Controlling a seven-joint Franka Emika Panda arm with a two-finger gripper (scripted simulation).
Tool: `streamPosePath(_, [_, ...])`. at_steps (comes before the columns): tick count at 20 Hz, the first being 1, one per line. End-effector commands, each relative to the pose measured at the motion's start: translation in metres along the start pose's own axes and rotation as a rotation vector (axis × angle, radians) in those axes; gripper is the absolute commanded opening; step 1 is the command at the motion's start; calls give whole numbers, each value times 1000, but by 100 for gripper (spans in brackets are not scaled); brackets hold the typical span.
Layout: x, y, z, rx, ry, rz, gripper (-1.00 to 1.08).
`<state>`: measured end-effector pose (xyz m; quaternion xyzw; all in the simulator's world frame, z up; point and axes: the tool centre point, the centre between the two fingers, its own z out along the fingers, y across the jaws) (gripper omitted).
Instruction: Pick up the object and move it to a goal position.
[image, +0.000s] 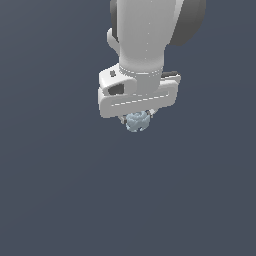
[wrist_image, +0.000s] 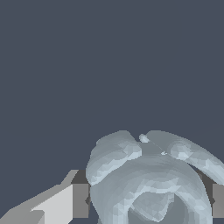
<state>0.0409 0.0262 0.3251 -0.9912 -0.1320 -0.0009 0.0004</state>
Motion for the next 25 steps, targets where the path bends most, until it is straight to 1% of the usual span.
streamPosePath(1, [3, 5, -22, 0, -1, 0, -100])
streamPosePath(6, [10, 14, -57, 0, -2, 0, -100])
streamPosePath(12, [16, 20, -82, 0, -2, 0, -100])
streamPosePath(18, [19, 23, -95, 0, -2, 0, -100])
streamPosePath(25, [20, 24, -97, 0, -2, 0, -100])
